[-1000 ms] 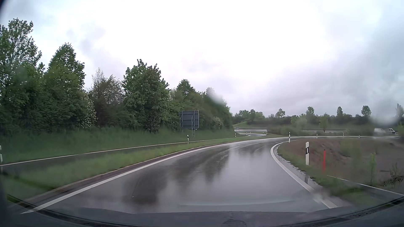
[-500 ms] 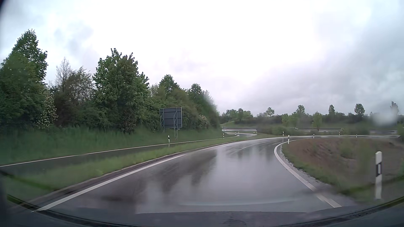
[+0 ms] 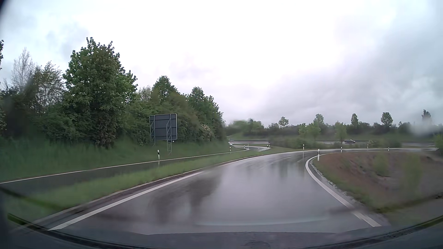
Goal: Follow the waypoints while adhering to traffic rules and regulations
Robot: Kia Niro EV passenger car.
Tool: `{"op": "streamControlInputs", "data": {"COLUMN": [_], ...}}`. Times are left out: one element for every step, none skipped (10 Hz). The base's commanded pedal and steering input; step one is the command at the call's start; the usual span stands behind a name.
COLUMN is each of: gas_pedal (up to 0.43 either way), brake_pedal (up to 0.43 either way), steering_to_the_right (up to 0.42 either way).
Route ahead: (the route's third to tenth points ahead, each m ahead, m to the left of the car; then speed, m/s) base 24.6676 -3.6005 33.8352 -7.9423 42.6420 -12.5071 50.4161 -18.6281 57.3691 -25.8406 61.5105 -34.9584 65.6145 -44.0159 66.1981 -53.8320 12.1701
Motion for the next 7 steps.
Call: {"op": "streamControlInputs", "data": {"gas_pedal": [0.118,0.118,0.118,0.118,0.118,0.118,0.118], "brake_pedal": [0.0,0.0,0.0,0.0,0.0,0.0,0.0], "steering_to_the_right": [0.045,0.048,0.05,0.05,0.049,0.047,0.048]}}
